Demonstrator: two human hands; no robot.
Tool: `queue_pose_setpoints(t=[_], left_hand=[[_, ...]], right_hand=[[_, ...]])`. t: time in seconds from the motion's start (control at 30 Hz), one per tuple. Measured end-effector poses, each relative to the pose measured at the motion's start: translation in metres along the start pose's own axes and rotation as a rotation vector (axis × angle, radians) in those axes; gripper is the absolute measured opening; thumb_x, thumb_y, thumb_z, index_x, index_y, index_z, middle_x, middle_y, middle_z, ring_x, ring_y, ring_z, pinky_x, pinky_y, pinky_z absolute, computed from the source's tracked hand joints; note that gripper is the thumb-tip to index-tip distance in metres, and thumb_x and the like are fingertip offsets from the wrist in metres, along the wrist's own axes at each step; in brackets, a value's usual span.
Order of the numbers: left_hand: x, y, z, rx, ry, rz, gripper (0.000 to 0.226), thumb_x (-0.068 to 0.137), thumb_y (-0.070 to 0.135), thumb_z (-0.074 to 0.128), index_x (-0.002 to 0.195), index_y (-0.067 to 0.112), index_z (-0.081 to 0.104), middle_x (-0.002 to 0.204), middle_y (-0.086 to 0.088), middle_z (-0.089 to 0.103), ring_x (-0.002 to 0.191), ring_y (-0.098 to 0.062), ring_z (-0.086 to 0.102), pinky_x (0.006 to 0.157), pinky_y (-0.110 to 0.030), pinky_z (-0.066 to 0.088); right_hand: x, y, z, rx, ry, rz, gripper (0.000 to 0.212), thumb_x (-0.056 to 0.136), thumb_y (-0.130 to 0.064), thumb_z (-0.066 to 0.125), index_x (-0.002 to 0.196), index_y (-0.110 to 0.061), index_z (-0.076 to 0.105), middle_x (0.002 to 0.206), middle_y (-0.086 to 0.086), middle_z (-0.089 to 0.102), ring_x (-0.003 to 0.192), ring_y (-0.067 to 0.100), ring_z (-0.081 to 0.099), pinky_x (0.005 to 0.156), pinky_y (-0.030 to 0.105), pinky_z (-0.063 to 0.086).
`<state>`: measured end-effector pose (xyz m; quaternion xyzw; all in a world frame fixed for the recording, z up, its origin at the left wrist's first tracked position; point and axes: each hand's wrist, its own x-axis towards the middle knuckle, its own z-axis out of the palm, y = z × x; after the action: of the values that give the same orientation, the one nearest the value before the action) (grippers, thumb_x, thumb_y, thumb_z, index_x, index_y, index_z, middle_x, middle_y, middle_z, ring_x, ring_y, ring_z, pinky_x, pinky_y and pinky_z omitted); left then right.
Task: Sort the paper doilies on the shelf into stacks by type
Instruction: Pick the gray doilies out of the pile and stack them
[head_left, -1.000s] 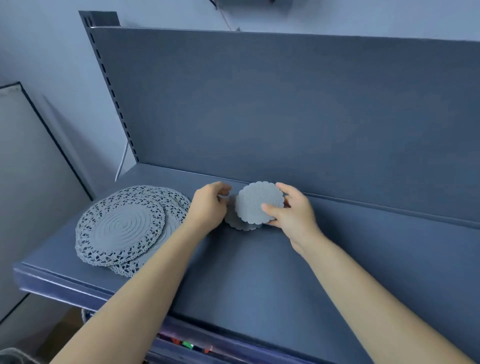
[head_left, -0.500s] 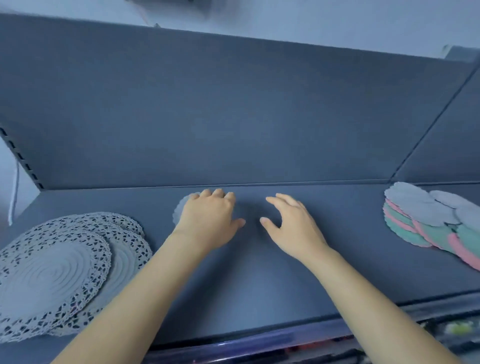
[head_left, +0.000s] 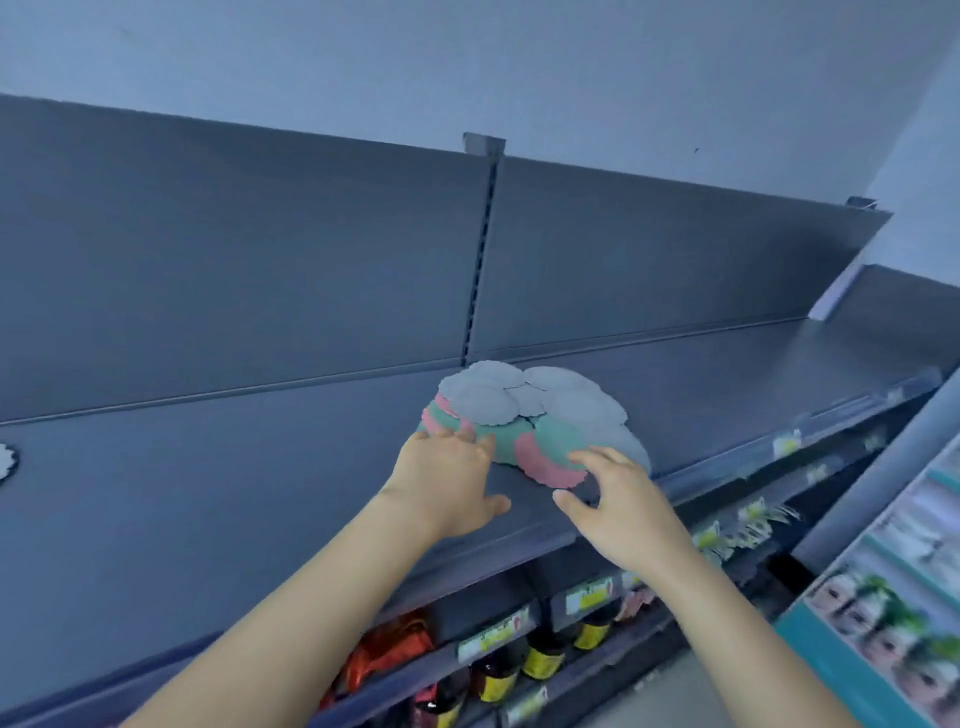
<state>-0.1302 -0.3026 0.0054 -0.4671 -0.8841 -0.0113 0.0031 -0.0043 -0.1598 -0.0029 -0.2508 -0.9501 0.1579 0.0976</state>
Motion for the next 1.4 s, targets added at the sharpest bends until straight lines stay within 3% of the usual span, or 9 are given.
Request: queue_pose_setpoints(t=[0.23, 0.43, 0.6, 0.73, 0.87, 0.97, 1.13, 1.3, 1.4], left_hand=[[0.104, 0.100, 0.018, -0.166, 0.017, -0.119, 0.052, 0.093, 0.049, 0.045, 0.133, 0.015, 0.042, 0.130, -0.004, 0.051, 0.121, -0.027, 0.047, 0.097, -0.038, 0.036], [0.181, 0.093, 0.029, -0.179, -0.035, -0.252, 0.051, 0.096, 0.047, 0.043, 0.138, 0.018, 0.038, 0.136, -0.004, 0.046, 0.125, -0.026, 0.043, 0.098, -0.041, 0.038], [0.221, 0.075, 0.021, -0.249, -0.137, -0.389, 0.076, 0.067, 0.061, 0.074, 0.131, 0.027, 0.049, 0.127, 0.007, 0.055, 0.119, -0.018, 0.051, 0.090, -0.033, 0.044], [0.241, 0.076, 0.018, -0.171, -0.136, -0.418, 0.081, 0.056, 0.057, 0.082, 0.121, 0.022, 0.052, 0.121, 0.005, 0.056, 0.113, -0.020, 0.052, 0.087, -0.034, 0.045], [0.250, 0.088, 0.009, -0.183, -0.133, -0.478, 0.084, 0.050, 0.043, 0.090, 0.117, 0.015, 0.046, 0.114, 0.001, 0.055, 0.107, -0.023, 0.054, 0.081, -0.035, 0.047], [0.250, 0.101, 0.005, -0.201, -0.092, -0.473, 0.075, 0.052, 0.028, 0.092, 0.104, 0.011, 0.040, 0.099, -0.003, 0.052, 0.094, -0.025, 0.053, 0.072, -0.036, 0.044], [0.223, 0.106, 0.008, -0.569, 0.194, -0.533, 0.049, 0.065, 0.011, 0.084, 0.091, 0.020, 0.044, 0.086, 0.001, 0.056, 0.072, -0.023, 0.052, 0.063, -0.031, 0.046], [0.154, 0.117, 0.000, -0.898, 0.793, -0.855, 0.024, 0.079, 0.005, 0.072, 0.085, 0.027, 0.065, 0.075, 0.004, 0.071, 0.066, -0.018, 0.066, 0.064, -0.029, 0.056], [0.101, 0.131, -0.009, -1.126, 1.014, -1.011, 0.023, 0.088, -0.003, 0.061, 0.096, 0.017, 0.068, 0.066, 0.007, 0.072, 0.056, -0.009, 0.067, 0.055, -0.024, 0.057]], right_hand=[[0.035, 0.115, -0.041, 0.006, -0.100, -0.008, 0.054, 0.089, -0.040, 0.059, 0.138, -0.023, 0.044, 0.136, -0.003, 0.049, 0.123, 0.018, 0.048, 0.097, 0.035, 0.044], [0.104, 0.138, -0.037, 0.035, -0.258, -0.075, 0.084, 0.071, -0.053, 0.074, 0.141, -0.024, 0.040, 0.143, -0.007, 0.043, 0.129, 0.015, 0.043, 0.099, 0.035, 0.043], [0.147, 0.132, -0.035, -0.186, -0.394, -0.024, 0.061, 0.055, -0.056, 0.084, 0.096, -0.018, 0.059, 0.096, -0.004, 0.064, 0.091, 0.021, 0.060, 0.065, 0.028, 0.046], [0.165, 0.116, -0.037, -0.337, -0.418, -0.123, 0.064, 0.051, -0.052, 0.087, 0.065, -0.018, 0.035, 0.064, -0.004, 0.046, 0.070, 0.021, 0.050, 0.053, 0.027, 0.034], [0.172, 0.113, -0.038, -0.397, -0.419, -0.198, 0.062, 0.053, -0.050, 0.088, 0.070, -0.018, 0.037, 0.077, -0.003, 0.054, 0.081, 0.021, 0.056, 0.062, 0.027, 0.034], [0.170, 0.120, -0.034, -0.401, -0.402, -0.237, 0.067, 0.053, -0.058, 0.084, 0.099, -0.021, 0.053, 0.109, 0.000, 0.057, 0.099, 0.019, 0.060, 0.067, 0.027, 0.034], [0.163, 0.143, -0.030, -0.287, -0.273, -0.387, 0.085, 0.061, -0.064, 0.075, 0.121, -0.014, 0.041, 0.121, 0.001, 0.053, 0.111, 0.021, 0.056, 0.071, 0.029, 0.040], [0.158, 0.158, -0.032, 0.217, -0.324, -0.648, 0.037, 0.093, -0.027, 0.057, 0.122, -0.015, 0.039, 0.082, 0.002, 0.058, 0.077, 0.026, 0.056, 0.057, 0.033, 0.037], [0.153, 0.145, -0.032, 0.514, -0.383, -0.695, 0.018, 0.093, -0.027, 0.055, 0.087, -0.012, 0.047, 0.062, -0.001, 0.040, 0.063, 0.024, 0.042, 0.057, 0.032, 0.037]])
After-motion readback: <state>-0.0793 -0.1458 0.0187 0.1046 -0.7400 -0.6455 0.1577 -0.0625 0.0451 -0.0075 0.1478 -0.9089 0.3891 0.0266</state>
